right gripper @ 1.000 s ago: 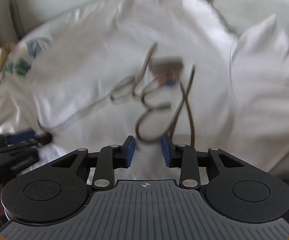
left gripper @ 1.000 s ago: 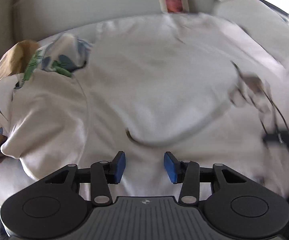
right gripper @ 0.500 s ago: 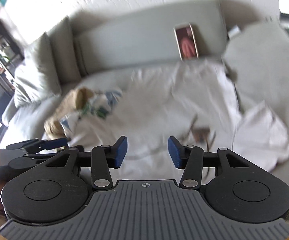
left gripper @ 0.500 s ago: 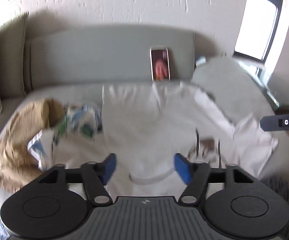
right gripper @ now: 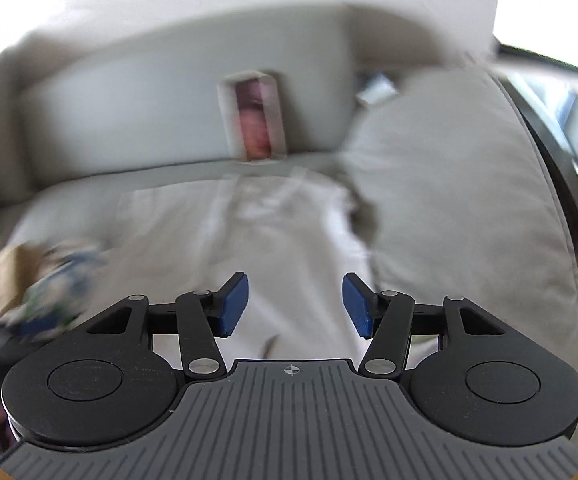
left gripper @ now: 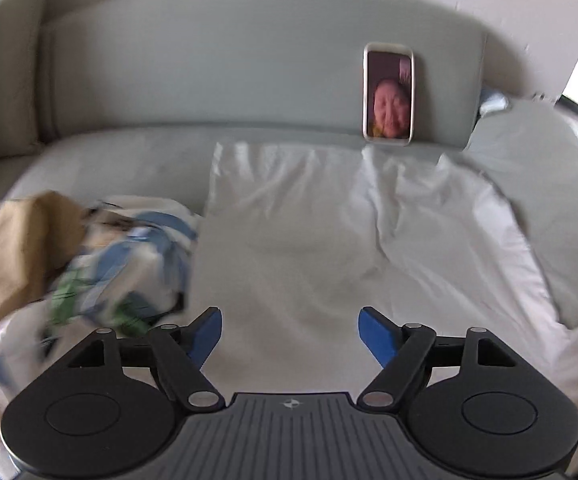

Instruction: Fold clothes

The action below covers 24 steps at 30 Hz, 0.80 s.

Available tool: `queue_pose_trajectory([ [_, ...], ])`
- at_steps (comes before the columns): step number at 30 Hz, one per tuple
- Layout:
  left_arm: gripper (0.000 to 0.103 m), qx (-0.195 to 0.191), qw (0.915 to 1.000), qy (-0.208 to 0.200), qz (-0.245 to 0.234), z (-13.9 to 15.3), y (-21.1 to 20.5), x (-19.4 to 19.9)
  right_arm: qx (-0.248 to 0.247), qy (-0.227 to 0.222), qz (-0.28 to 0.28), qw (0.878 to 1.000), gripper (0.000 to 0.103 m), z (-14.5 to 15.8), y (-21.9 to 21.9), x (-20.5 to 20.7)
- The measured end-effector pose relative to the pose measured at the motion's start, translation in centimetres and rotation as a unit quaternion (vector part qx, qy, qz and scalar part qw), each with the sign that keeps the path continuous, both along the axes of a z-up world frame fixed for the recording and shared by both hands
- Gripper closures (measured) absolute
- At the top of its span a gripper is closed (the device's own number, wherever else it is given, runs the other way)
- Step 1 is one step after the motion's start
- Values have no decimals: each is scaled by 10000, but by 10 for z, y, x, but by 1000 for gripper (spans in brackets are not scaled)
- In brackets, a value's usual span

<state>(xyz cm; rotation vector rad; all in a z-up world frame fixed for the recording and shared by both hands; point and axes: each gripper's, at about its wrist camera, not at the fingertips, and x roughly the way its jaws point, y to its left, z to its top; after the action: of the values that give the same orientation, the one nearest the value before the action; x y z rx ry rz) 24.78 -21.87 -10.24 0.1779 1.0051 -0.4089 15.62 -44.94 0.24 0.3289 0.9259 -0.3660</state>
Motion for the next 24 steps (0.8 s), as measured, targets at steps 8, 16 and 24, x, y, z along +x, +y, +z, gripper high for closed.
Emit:
queue_pose_trajectory([
  [8,30,395,9979,130,-503,-70,-23,31,840,-287,-1181,9890,58,-107,-122,103],
  [16,30,96,9965,827,9,-84,-1,48,942,178,-664,9932,67,-167,-165,185],
  [24,29,25,9964,837,114,-84,9,49,-5,761,-27,9971,100,-180,-137,214],
])
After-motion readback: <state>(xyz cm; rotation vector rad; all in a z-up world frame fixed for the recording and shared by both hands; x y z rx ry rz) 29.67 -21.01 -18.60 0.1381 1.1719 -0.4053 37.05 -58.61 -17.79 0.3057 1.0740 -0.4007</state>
